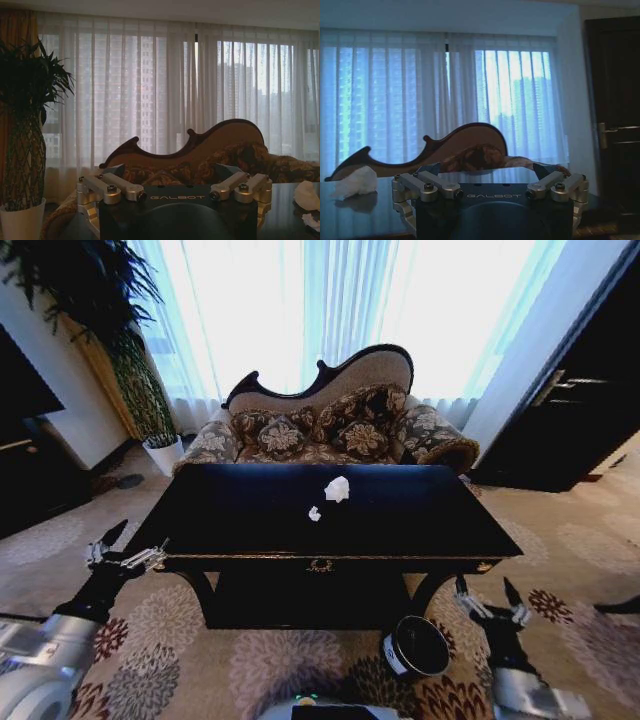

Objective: Move to the front of the table and place the trash on the table into the trash bin.

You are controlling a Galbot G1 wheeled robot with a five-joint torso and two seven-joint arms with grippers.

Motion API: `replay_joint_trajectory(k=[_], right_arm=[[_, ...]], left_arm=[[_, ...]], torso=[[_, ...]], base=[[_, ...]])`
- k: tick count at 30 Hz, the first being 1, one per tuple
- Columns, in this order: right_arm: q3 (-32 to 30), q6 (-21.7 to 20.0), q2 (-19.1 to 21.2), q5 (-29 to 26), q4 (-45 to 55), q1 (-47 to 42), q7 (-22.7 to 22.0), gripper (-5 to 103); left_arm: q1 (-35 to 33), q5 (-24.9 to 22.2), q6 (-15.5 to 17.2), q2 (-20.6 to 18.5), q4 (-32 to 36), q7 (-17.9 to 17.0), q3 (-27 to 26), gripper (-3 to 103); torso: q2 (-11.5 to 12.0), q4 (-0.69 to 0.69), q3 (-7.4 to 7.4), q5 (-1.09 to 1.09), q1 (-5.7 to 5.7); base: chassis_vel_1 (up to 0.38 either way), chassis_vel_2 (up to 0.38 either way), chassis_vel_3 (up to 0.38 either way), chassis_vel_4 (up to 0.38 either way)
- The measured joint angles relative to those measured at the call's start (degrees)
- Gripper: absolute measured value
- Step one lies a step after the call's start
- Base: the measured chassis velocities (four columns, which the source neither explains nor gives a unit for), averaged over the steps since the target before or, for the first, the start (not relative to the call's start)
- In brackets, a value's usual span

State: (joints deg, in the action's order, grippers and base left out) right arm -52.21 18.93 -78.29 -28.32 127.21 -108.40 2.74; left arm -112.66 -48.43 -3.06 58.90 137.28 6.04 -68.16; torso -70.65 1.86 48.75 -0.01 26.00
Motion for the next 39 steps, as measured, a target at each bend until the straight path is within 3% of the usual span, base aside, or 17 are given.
replay_joint_trajectory(k=[5,6,8,9,12,14,18,23,27,31,35,39], right_arm=[[0.1,-10.2,5.3,-0.4,4.0,4.1,-4.1,100],[0.1,-10.2,5.3,-0.4,4.0,4.1,-4.1,100],[0.7,-16.2,10.7,-2.1,5.5,7.4,-6.2,100],[0.7,-16.2,10.7,-2.1,5.5,7.4,-6.2,100],[2.2,-23.7,19.8,-6.8,6.8,11.2,-9.8,100],[2.6,-25.3,21.7,-8.6,7.0,12.2,-10.8,100],[5.0,-31.4,29.1,-17.5,6.8,18.0,-14.5,100],[7.7,-35.8,34.8,-24.8,5.5,23.6,-17.3,100],[11.5,-39.0,42.8,-31.1,1.9,30.8,-19.0,100],[16.1,-40.4,47.2,-33.2,-1.3,37.1,-19.8,100],[22.1,-41.7,49.4,-35.9,-3.7,44.9,-21.8,100],[32.6,-43.3,50.8,-40.2,-7.0,56.1,-24.6,100]], left_arm=[[0.0,0.0,0.0,0.0,0.0,0.0,0.0,100],[0.0,0.0,0.0,0.0,0.0,0.0,0.0,100],[0.0,0.0,0.0,0.0,0.0,0.0,0.0,100],[0.0,0.0,0.0,0.0,0.0,0.0,0.0,100],[0.0,0.0,0.0,0.0,0.0,0.0,0.0,100],[0.0,0.0,0.0,0.0,0.0,0.0,0.0,100],[0.0,0.0,0.0,0.0,0.0,0.0,0.0,100],[0.0,0.0,0.0,0.0,0.0,0.0,0.0,100],[0.0,0.0,0.0,0.0,0.0,0.0,0.0,100],[0.0,0.0,0.0,0.0,0.0,0.0,0.0,100],[0.0,0.0,0.0,0.0,0.0,0.0,0.0,100],[0.0,0.0,0.0,0.0,0.0,0.0,0.0,100]], torso=[[0.0,0.00,0.00,0.00,0.00],[0.0,0.00,0.00,0.00,0.00],[0.0,0.00,0.00,0.00,0.00],[0.0,0.00,0.00,0.00,0.00],[0.0,-0.02,0.01,-0.01,0.01],[0.0,-0.02,0.01,0.00,0.01],[0.0,-0.01,0.00,-0.01,0.01],[0.0,0.00,0.00,0.01,0.01],[0.0,-0.01,0.00,0.00,0.01],[0.0,0.00,0.00,0.00,0.01],[0.0,0.00,0.01,0.00,0.01],[0.0,0.00,0.01,0.00,0.01]], base=[[0.000,0.000,0.000,0.000],[0.000,0.000,0.000,0.000],[0.000,0.000,0.000,0.000],[0.000,0.000,0.000,0.000],[0.000,0.000,0.000,0.000],[0.000,0.000,0.000,0.000],[0.000,0.000,0.000,0.000],[0.000,0.000,0.000,0.000],[0.000,0.000,0.000,0.000],[0.000,0.000,0.000,0.000],[0.000,0.000,0.000,0.000],[0.000,0.000,0.000,0.000]])
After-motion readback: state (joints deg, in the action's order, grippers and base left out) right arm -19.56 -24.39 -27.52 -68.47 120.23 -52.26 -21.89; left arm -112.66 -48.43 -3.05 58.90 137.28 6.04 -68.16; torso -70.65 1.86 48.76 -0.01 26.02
